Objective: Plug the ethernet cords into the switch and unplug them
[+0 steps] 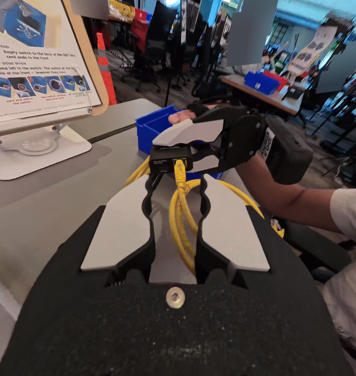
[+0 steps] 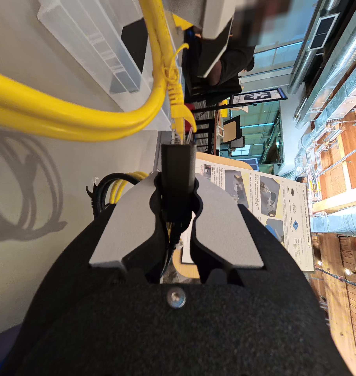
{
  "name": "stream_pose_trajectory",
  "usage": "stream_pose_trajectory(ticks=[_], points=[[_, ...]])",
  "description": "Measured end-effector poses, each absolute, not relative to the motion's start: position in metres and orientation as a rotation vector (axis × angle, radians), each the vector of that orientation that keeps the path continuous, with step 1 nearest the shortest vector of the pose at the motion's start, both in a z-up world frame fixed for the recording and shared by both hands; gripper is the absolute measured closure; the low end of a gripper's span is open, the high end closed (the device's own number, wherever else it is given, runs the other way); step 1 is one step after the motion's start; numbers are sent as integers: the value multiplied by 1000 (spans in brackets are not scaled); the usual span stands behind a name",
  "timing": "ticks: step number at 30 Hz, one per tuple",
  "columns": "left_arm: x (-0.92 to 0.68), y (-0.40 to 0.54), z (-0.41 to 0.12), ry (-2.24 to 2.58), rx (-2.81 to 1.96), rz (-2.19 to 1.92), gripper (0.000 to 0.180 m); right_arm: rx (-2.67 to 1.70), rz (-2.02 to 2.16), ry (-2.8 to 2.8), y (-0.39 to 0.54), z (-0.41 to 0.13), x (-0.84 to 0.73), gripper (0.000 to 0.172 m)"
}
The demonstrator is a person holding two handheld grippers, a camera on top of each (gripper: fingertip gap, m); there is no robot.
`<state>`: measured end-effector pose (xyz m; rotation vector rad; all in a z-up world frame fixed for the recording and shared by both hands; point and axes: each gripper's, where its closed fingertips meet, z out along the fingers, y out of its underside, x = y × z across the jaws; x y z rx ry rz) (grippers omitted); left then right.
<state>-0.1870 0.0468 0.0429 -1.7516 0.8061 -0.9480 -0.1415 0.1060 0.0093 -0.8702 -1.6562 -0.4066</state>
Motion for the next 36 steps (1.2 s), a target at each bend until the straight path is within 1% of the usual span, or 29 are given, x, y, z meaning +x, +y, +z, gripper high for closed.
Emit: stream_pose_trajectory(ticks=[4,7,9,13,15,19,22,24,26,27,28,30,32,36], points=[[-201,45,54,757,-1700,-1088,132,-862,-351,-1637,102,15,-143,146],[-221,57,50,725,-1698,-1023,132,-859,-331,-1620,99,21,-141,146],[-235,70,36,729,-1698,-915,132,-856,-312,-1609,97,25,-141,146],[-230,72,-12,862,-1800,-733,132,-862,-282,-1592,96,29,-140,146],[-217,63,-16,921,-1759,-699,133,-864,-289,-1589,97,30,-139,146],[-221,68,-1,880,-1758,-626,137,-866,-301,-1586,99,30,-138,146],[-242,72,28,720,-1773,-732,136,-863,-301,-1579,98,32,-136,146],[-242,60,55,654,-1710,-875,133,-860,-298,-1575,98,34,-136,146],[-228,39,72,664,-1675,-984,123,-857,-299,-1574,97,35,-136,146],[-219,30,71,696,-1714,-985,120,-857,-300,-1576,97,34,-137,146],[-211,24,66,731,-1775,-940,120,-856,-305,-1578,97,34,-137,146],[-202,22,60,735,-1851,-813,129,-852,-314,-1583,97,32,-138,146],[-194,21,60,728,-1855,-747,129,-847,-317,-1588,96,32,-140,146],[-184,19,54,773,-1909,-761,128,-836,-313,-1590,93,33,-141,146]])
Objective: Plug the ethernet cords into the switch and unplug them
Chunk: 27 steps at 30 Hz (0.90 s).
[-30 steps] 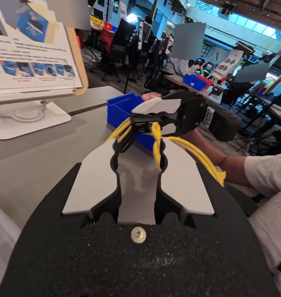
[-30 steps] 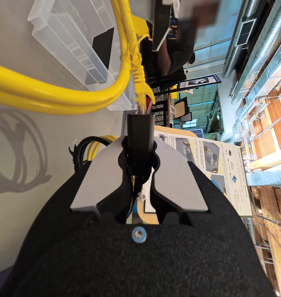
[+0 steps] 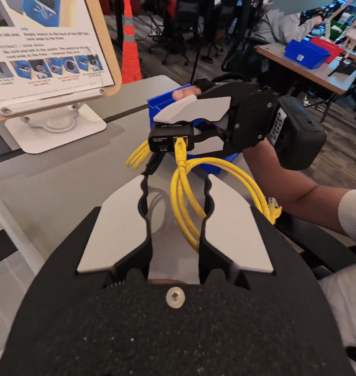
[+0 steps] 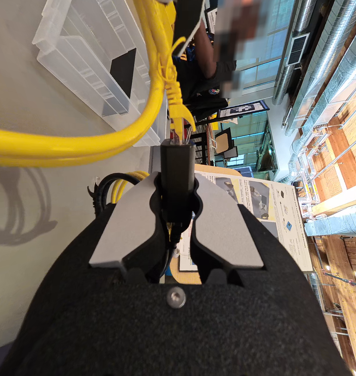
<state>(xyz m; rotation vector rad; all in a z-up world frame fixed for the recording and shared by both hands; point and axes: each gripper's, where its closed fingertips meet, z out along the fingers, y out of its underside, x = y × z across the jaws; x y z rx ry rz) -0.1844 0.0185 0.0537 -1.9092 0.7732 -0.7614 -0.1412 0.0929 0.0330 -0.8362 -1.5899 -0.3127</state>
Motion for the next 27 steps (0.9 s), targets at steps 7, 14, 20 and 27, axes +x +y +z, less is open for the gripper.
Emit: stream_pose_trajectory(ticks=[7,14,20,27], points=[[-175,13,61,802,-1940,-892,125,-830,-289,-1592,90,34,-144,146],[-169,16,41,870,-2054,-865,153,-803,-270,-1601,81,34,-152,146],[-169,15,38,913,-2078,-814,157,-798,-263,-1614,80,31,-155,146],[-171,13,38,990,-2072,-716,164,-788,-272,-1629,79,28,-157,146]])
